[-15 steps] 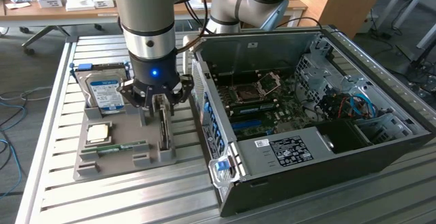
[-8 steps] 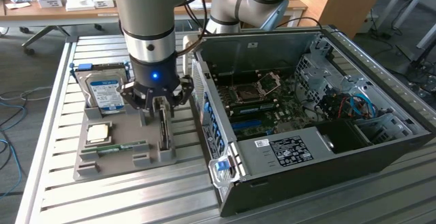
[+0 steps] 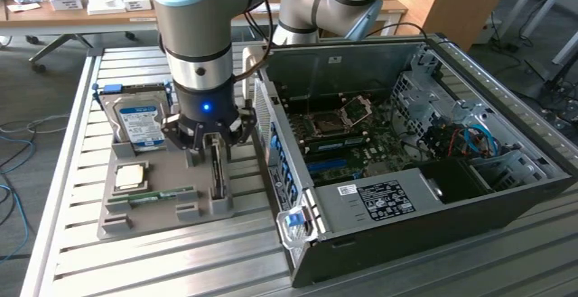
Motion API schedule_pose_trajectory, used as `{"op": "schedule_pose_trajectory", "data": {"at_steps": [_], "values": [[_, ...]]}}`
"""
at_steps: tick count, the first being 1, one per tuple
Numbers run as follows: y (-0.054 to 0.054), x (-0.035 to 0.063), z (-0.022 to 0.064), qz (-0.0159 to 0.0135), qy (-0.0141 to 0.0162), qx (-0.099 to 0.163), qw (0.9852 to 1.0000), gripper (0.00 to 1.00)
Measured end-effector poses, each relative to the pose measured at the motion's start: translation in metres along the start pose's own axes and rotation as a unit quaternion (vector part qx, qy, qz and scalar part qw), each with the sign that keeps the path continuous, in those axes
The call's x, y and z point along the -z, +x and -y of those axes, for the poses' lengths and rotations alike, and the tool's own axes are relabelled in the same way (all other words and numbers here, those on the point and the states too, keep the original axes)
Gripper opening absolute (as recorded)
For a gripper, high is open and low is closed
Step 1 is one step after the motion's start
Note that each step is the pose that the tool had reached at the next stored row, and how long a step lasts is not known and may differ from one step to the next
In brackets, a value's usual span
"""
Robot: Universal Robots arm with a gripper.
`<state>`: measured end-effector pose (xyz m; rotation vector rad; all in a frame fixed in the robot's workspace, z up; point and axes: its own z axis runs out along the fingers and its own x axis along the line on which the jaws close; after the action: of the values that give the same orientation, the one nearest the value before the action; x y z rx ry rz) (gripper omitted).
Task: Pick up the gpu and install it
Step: 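Pick up the gpu and move the gpu toward the slot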
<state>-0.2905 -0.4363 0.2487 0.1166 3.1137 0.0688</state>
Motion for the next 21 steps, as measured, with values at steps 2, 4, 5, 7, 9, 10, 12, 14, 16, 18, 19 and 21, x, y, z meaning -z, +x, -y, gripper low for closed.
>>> {"op": "schedule_pose_trajectory", "data": {"at_steps": [2, 4, 5, 7, 9, 10, 12, 14, 16, 18, 19, 21], "values": [[0.000, -0.0023, 0.0001, 0.0000, 0.0000, 0.000, 1.0000, 0.49], [0.000, -0.0050, 0.0002, 0.0000, 0.0000, 0.000, 1.0000, 0.49], [0.000, -0.0063, 0.0003, 0.0000, -0.0001, 0.000, 1.0000, 0.49], [0.000, -0.0087, 0.0004, 0.0000, 0.0000, 0.000, 1.0000, 0.49], [0.000, -0.0111, 0.0005, 0.0000, 0.0000, 0.000, 1.0000, 0.49], [0.000, -0.0126, 0.0006, 0.0000, 0.0000, 0.000, 1.0000, 0.49], [0.000, -0.0156, 0.0007, 0.0000, 0.0000, 0.000, 1.0000, 0.49], [0.000, -0.0177, 0.0008, 0.0000, 0.0000, 0.000, 1.0000, 0.49], [0.000, -0.0181, 0.0008, -0.0001, 0.0001, 0.000, 1.0000, 0.49], [0.000, -0.0182, 0.0008, -0.0001, 0.0001, 0.000, 1.0000, 0.49], [0.000, -0.0182, 0.0008, 0.0000, 0.0000, 0.000, 1.0000, 0.49], [0.000, -0.0182, 0.0008, 0.0000, 0.0000, 0.000, 1.0000, 0.49]]}}
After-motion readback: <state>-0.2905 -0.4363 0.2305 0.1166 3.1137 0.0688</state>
